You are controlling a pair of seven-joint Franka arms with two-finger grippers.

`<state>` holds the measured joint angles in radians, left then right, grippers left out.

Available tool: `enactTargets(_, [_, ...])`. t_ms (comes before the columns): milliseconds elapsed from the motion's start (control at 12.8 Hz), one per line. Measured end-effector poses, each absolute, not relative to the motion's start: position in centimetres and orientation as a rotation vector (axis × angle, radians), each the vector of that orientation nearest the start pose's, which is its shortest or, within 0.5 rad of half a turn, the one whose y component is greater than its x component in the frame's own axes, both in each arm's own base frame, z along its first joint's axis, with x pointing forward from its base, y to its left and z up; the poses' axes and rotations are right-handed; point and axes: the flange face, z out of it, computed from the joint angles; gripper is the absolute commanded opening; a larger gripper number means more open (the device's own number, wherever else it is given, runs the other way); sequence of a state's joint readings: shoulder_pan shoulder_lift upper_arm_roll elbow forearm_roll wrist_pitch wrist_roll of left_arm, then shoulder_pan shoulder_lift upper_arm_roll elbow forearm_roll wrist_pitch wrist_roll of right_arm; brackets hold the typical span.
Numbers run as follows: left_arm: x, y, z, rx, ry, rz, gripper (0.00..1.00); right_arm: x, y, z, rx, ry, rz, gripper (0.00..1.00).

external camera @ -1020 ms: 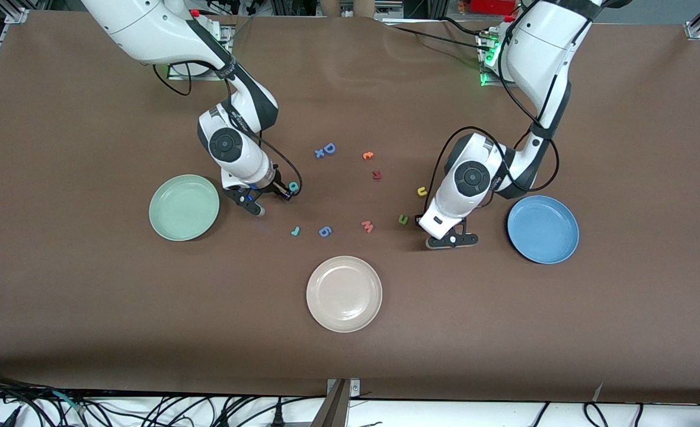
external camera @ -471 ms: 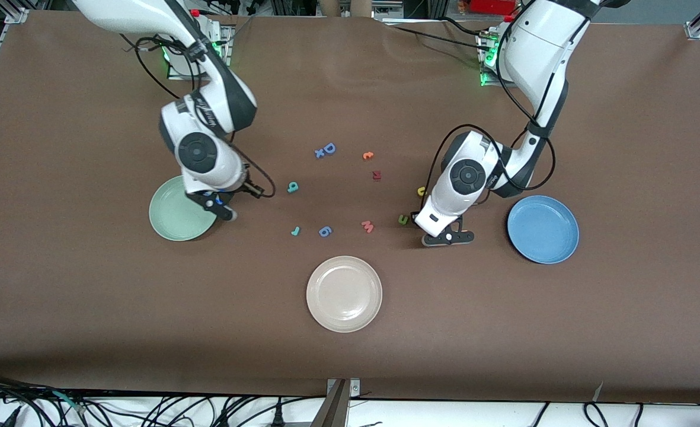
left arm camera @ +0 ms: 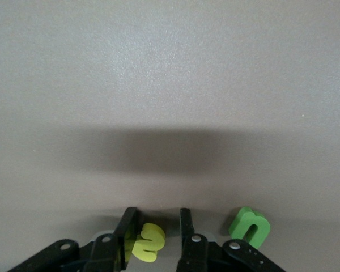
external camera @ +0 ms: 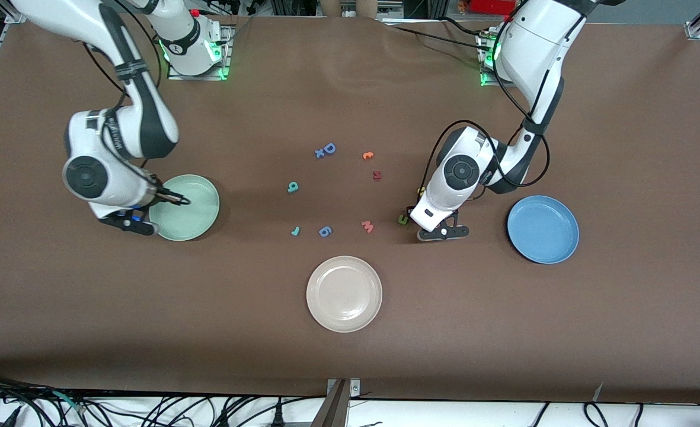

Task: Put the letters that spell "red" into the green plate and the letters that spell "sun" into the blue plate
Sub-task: 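Drop the orange e on the green plate while the left gripper lifts yellow, then place the yellow 2 on the blue plate while the right gripper reaches cyan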

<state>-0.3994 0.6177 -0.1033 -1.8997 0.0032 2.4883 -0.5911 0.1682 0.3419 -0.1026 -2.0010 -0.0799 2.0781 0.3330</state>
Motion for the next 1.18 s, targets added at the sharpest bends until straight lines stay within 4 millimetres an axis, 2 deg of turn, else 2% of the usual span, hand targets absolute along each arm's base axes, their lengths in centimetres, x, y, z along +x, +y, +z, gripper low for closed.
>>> enactTargets(78, [55.0, -30.0, 17.2, -3.172, -0.165, 0.084, 0.37, 56.9, 1.9, 25.7, -3.249, 0.319, 0.373, 0.21])
enactTargets(157, [54.9, -30.0, 17.2, -3.171, -0.164, 0.086, 0.35, 56.3, 1.2, 24.1, -3.25, 0.296, 0.349, 0.21])
enactTargets(392, [54.5, -30.2, 17.2, -3.152, -0.095, 0.066, 0.19, 55.0, 1.5, 20.2, -3.238, 0.29, 0.341, 0.23])
enactTargets(471, [54.4, -30.1, 17.2, -3.146, -0.083, 0.067, 0.18, 55.0, 1.6, 19.7, -3.231, 0.297, 0.335, 0.45])
enactTargets(549, [54.4, -30.1, 17.2, -3.146, -0.082, 0.065, 0.15, 55.1, 1.6, 19.4, -3.228, 0.299, 0.328, 0.84])
enactTargets(627, [54.3, -30.1, 17.2, -3.146, -0.082, 0.066, 0.13, 55.1, 1.6, 19.2, -3.227, 0.299, 0.326, 0.95])
enactTargets(706, [54.3, -30.1, 17.2, -3.146, -0.081, 0.065, 0.08, 55.1, 1.6, 19.2, -3.227, 0.299, 0.323, 0.98])
enactTargets(941, [54.2, -29.9, 17.3, -3.125, -0.082, 0.11, 0.06, 55.7, 1.8, 20.0, -3.225, 0.298, 0.29, 0.98])
enactTargets(1020, [54.2, -29.6, 17.4, -3.097, -0.087, 0.166, 0.06, 56.2, 2.5, 21.0, -3.218, 0.306, 0.264, 0.98])
enactTargets(1176, [55.9, -28.8, 19.4, -3.053, -0.088, 0.241, 0.07, 57.7, 6.3, 24.3, -3.198, 0.365, 0.24, 0.98])
